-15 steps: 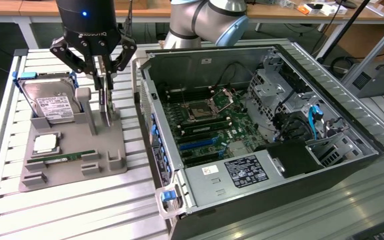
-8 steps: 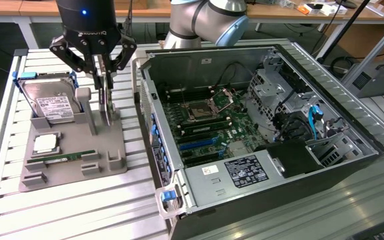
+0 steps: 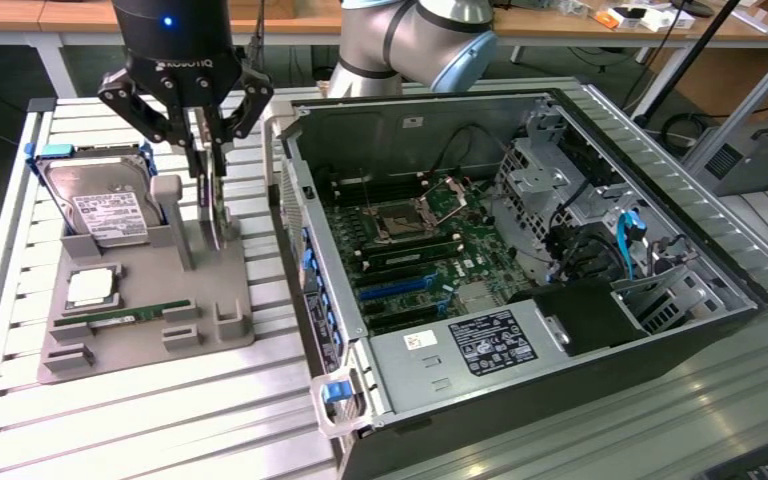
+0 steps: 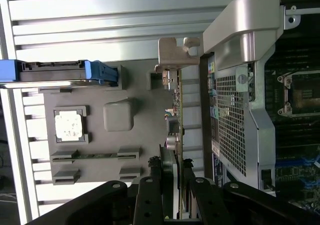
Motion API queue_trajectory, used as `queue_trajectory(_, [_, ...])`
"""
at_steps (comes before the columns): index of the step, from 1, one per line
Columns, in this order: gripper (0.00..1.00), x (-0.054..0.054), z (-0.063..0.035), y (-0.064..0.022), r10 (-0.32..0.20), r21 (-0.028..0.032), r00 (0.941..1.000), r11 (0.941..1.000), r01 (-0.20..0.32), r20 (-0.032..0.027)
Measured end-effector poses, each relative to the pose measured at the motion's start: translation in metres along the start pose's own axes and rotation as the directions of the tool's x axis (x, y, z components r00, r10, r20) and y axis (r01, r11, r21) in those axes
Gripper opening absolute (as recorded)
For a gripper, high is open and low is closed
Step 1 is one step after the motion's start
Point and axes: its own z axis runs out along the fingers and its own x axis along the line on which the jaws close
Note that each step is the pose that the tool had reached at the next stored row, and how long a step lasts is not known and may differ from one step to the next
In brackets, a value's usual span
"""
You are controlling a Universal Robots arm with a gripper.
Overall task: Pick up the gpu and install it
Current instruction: 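Pick up the gpu and move the gpu toward the slot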
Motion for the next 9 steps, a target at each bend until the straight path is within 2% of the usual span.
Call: queue_trajectory(9, [0.27, -0.0001, -0.0027, -0.0001, 0.000, 0.0000, 1.0000, 1.0000, 0.000, -0.0001])
